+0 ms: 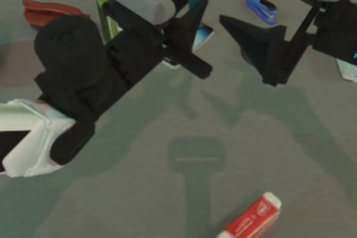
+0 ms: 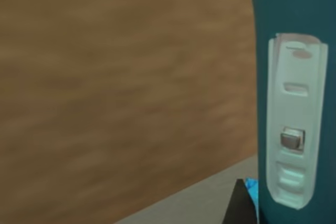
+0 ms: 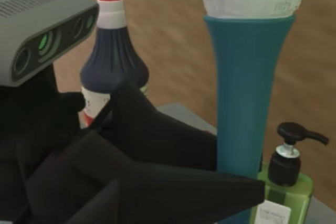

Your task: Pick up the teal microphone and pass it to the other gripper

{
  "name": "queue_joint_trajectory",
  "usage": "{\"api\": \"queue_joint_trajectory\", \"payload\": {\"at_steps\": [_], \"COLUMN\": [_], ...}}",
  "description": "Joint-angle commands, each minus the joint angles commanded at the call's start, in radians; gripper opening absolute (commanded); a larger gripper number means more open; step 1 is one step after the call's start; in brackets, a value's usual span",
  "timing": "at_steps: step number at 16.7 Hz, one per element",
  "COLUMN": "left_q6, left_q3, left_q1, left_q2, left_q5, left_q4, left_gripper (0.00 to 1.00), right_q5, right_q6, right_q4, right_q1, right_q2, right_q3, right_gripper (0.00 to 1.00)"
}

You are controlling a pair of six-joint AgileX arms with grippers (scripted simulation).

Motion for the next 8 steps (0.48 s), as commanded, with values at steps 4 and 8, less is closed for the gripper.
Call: {"api": "queue_joint_trajectory", "payload": {"at_steps": [4, 8], "left_q6": [0.000, 0.000], "left_q3": [0.000, 0.000], "left_q1": [0.000, 0.000], "left_q2": [0.000, 0.000], "left_q5": [0.000, 0.000], "left_q4": [0.000, 0.000], "left_gripper": [0.00, 0.00], "right_q5": [0.062, 0.134], "right_q6": [0.002, 0.004], "right_q4": [0.027, 0.052], "right_q1": [0.062, 0.132], "right_q2": [0.153, 0.317], "right_q3": [0.128, 0.262], "right_gripper": [1.00, 1.00]}}
